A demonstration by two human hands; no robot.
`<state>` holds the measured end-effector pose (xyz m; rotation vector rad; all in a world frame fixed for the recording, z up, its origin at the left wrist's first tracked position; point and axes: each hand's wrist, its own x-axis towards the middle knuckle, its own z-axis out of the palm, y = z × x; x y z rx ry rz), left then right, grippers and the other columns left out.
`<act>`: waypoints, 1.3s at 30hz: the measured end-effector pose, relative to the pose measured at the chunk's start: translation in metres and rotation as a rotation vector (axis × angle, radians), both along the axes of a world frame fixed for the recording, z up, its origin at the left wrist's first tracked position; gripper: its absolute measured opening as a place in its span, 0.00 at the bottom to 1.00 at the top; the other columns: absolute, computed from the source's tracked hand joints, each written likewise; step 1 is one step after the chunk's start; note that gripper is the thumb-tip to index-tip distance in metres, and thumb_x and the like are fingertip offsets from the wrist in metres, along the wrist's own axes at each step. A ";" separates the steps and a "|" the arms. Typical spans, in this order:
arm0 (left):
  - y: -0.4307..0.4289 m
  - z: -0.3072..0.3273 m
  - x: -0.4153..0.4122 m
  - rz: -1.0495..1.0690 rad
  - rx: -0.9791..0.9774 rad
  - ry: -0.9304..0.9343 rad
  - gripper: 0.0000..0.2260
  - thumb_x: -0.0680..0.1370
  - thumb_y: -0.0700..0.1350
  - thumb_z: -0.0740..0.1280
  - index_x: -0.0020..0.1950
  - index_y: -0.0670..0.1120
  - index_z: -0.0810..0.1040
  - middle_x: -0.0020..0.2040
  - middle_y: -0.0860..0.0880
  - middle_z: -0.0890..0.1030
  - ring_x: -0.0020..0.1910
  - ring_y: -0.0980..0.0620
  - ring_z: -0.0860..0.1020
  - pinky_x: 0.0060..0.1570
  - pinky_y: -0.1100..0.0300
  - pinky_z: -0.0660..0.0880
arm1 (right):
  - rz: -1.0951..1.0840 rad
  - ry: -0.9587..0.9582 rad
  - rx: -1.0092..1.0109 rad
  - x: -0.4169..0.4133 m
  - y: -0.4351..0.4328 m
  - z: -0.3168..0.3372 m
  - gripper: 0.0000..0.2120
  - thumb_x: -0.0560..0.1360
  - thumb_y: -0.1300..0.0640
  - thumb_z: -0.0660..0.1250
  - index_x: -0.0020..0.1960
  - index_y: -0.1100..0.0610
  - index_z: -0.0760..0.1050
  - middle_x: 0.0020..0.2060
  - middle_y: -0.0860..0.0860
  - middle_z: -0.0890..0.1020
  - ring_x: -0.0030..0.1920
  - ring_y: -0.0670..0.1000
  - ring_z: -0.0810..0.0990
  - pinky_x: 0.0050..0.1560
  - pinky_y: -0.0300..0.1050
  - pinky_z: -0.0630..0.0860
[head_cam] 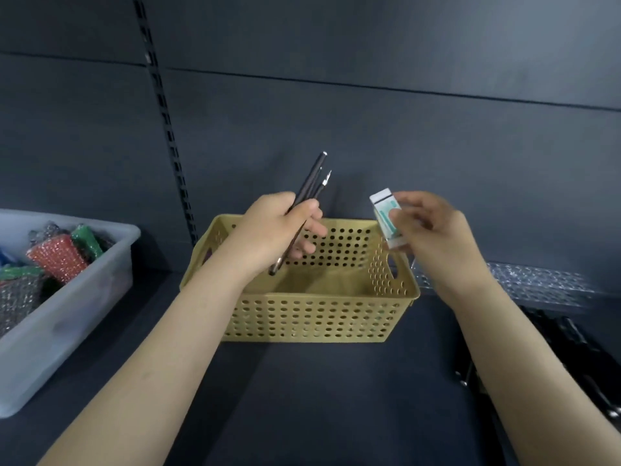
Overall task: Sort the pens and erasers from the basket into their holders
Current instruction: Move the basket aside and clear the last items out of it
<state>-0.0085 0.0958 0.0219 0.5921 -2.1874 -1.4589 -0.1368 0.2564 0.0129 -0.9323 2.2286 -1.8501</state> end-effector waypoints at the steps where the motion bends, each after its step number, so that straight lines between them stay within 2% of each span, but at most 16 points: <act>1: 0.009 0.005 -0.005 -0.009 0.035 0.048 0.12 0.82 0.49 0.59 0.52 0.43 0.78 0.42 0.49 0.86 0.38 0.48 0.83 0.39 0.54 0.81 | -0.022 -0.016 -0.060 -0.002 0.007 0.003 0.09 0.79 0.60 0.64 0.50 0.46 0.76 0.46 0.49 0.83 0.38 0.50 0.84 0.43 0.48 0.82; 4: 0.039 0.020 -0.023 -0.058 0.144 0.165 0.12 0.83 0.48 0.59 0.52 0.42 0.78 0.41 0.48 0.86 0.36 0.51 0.83 0.35 0.61 0.80 | -0.108 -0.051 -0.214 -0.012 0.033 0.014 0.09 0.78 0.62 0.65 0.53 0.49 0.77 0.42 0.51 0.83 0.36 0.46 0.82 0.38 0.42 0.81; 7: 0.077 0.033 -0.048 -0.119 0.196 0.155 0.13 0.83 0.50 0.58 0.50 0.43 0.77 0.40 0.49 0.86 0.31 0.54 0.79 0.30 0.65 0.74 | -0.162 -0.097 -0.314 -0.028 0.071 0.023 0.09 0.78 0.63 0.65 0.55 0.52 0.77 0.37 0.50 0.81 0.34 0.48 0.82 0.38 0.42 0.81; 9: 0.107 0.033 -0.069 -0.163 0.194 0.105 0.13 0.83 0.51 0.58 0.49 0.45 0.77 0.38 0.49 0.86 0.30 0.55 0.76 0.34 0.62 0.73 | -0.196 -0.104 -0.333 -0.039 0.102 0.026 0.08 0.78 0.62 0.65 0.53 0.51 0.77 0.38 0.51 0.81 0.36 0.50 0.83 0.38 0.42 0.81; 12: 0.159 0.018 -0.103 -0.197 0.186 0.005 0.14 0.82 0.53 0.59 0.44 0.47 0.79 0.36 0.50 0.84 0.36 0.50 0.74 0.40 0.56 0.68 | -0.266 -0.106 -0.320 -0.059 0.153 0.019 0.07 0.78 0.61 0.66 0.52 0.52 0.78 0.40 0.52 0.81 0.36 0.52 0.82 0.37 0.41 0.79; 14: 0.197 0.001 -0.123 -0.203 0.201 -0.070 0.16 0.81 0.55 0.60 0.41 0.49 0.81 0.40 0.47 0.81 0.42 0.49 0.75 0.43 0.56 0.68 | -0.296 -0.121 -0.267 -0.073 0.188 0.008 0.07 0.78 0.61 0.66 0.50 0.51 0.78 0.39 0.51 0.82 0.34 0.51 0.82 0.36 0.42 0.79; 16: 0.234 -0.017 -0.139 -0.205 0.201 -0.141 0.16 0.81 0.55 0.61 0.42 0.49 0.82 0.44 0.46 0.80 0.42 0.50 0.76 0.42 0.58 0.70 | -0.324 -0.156 -0.208 -0.089 0.223 -0.008 0.07 0.78 0.61 0.66 0.48 0.49 0.78 0.38 0.50 0.82 0.35 0.50 0.82 0.37 0.43 0.81; 17: 0.251 -0.026 -0.146 -0.206 0.190 -0.167 0.15 0.81 0.55 0.60 0.43 0.48 0.81 0.42 0.47 0.80 0.39 0.52 0.76 0.39 0.61 0.70 | -0.342 -0.177 -0.181 -0.096 0.240 -0.017 0.07 0.78 0.61 0.66 0.48 0.50 0.78 0.39 0.51 0.81 0.36 0.50 0.81 0.38 0.44 0.81; 19: 0.282 -0.044 -0.159 -0.210 0.105 -0.215 0.16 0.82 0.53 0.59 0.45 0.46 0.81 0.32 0.50 0.76 0.26 0.58 0.73 0.26 0.68 0.67 | -0.376 -0.215 -0.127 -0.111 0.272 -0.035 0.06 0.77 0.60 0.67 0.50 0.51 0.78 0.40 0.52 0.80 0.36 0.48 0.80 0.37 0.44 0.81; 21: 0.305 -0.062 -0.170 -0.191 -0.050 -0.267 0.17 0.82 0.53 0.58 0.47 0.42 0.79 0.27 0.53 0.70 0.21 0.58 0.68 0.22 0.67 0.63 | -0.399 -0.246 -0.086 -0.122 0.296 -0.053 0.06 0.77 0.60 0.67 0.52 0.52 0.78 0.42 0.54 0.80 0.35 0.47 0.79 0.35 0.42 0.79; 24: 0.340 -0.083 -0.190 -0.086 -0.389 -0.368 0.17 0.83 0.54 0.56 0.46 0.42 0.73 0.34 0.50 0.75 0.28 0.51 0.74 0.28 0.60 0.66 | -0.421 -0.290 -0.063 -0.137 0.334 -0.072 0.07 0.77 0.61 0.66 0.54 0.55 0.78 0.41 0.55 0.79 0.32 0.45 0.79 0.33 0.41 0.79; 27: 0.361 -0.097 -0.205 0.043 -0.651 -0.490 0.15 0.83 0.52 0.55 0.53 0.41 0.73 0.45 0.45 0.79 0.42 0.44 0.78 0.33 0.55 0.69 | -0.411 -0.307 -0.027 -0.148 0.364 -0.085 0.08 0.78 0.62 0.66 0.56 0.55 0.77 0.39 0.53 0.79 0.27 0.42 0.79 0.34 0.40 0.81; 31: 0.370 -0.112 -0.214 0.161 -0.802 -0.576 0.17 0.83 0.51 0.57 0.62 0.38 0.69 0.54 0.41 0.80 0.53 0.43 0.77 0.36 0.54 0.69 | -0.404 -0.316 -0.005 -0.157 0.390 -0.096 0.07 0.78 0.61 0.66 0.54 0.52 0.77 0.39 0.51 0.80 0.28 0.42 0.79 0.37 0.45 0.81; 34: 0.373 -0.114 -0.218 0.190 -0.840 -0.624 0.27 0.81 0.55 0.59 0.71 0.37 0.61 0.64 0.40 0.74 0.63 0.41 0.72 0.49 0.51 0.74 | -0.406 -0.298 0.003 -0.162 0.404 -0.101 0.06 0.78 0.61 0.66 0.53 0.52 0.77 0.41 0.53 0.80 0.30 0.43 0.80 0.36 0.43 0.81; 37: 0.378 -0.111 -0.219 0.221 -0.931 -0.664 0.28 0.80 0.57 0.60 0.72 0.39 0.62 0.67 0.40 0.70 0.66 0.39 0.69 0.59 0.49 0.70 | -0.460 -0.216 0.058 -0.167 0.420 -0.105 0.06 0.77 0.59 0.67 0.51 0.49 0.77 0.42 0.51 0.82 0.34 0.42 0.81 0.35 0.39 0.79; 39: 0.386 -0.106 -0.221 0.241 -0.978 -0.609 0.26 0.80 0.56 0.61 0.70 0.41 0.65 0.67 0.41 0.70 0.65 0.39 0.68 0.60 0.48 0.68 | -0.503 -0.148 0.091 -0.170 0.434 -0.106 0.06 0.76 0.57 0.68 0.52 0.48 0.78 0.44 0.49 0.83 0.42 0.48 0.82 0.44 0.47 0.80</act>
